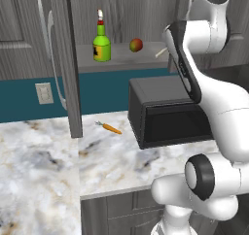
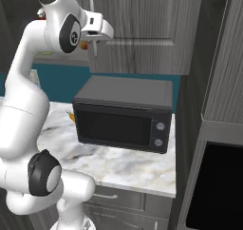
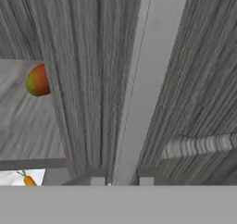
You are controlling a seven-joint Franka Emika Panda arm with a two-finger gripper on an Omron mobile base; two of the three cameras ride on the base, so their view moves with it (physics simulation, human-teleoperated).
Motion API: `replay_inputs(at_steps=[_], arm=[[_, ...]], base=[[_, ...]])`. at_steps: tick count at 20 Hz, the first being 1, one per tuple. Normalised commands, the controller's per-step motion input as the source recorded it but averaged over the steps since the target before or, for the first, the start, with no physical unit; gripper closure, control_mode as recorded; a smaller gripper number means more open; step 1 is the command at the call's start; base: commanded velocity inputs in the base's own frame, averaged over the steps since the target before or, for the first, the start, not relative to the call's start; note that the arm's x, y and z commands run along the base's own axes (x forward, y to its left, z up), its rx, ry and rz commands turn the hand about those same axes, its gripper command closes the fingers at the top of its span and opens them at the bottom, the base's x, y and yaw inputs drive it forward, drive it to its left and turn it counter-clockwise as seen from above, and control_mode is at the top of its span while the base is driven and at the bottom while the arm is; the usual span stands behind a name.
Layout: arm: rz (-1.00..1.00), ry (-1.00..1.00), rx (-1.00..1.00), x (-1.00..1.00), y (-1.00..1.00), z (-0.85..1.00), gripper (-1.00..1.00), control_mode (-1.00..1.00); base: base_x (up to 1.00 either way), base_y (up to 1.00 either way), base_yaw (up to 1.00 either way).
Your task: Pick the spray and dish brush from the cabinet and place them on the counter.
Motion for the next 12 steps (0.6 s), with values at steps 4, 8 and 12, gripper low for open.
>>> replay_inputs(at_steps=[4, 8, 12], arm=[[-0.07, 0.00, 0.06, -0.83, -0.17, -0.06, 1.00, -1.00], [-0.07, 0.00, 0.04, -0.78, -0.17, -0.06, 1.00, -1.00], [-0.07, 0.00, 0.03, -0.77, -0.23, -0.06, 1.00, -1.00]], base=[[0.00, 0.00, 0.00], [0.00, 0.00, 0.00], [0.00, 0.00, 0.00]])
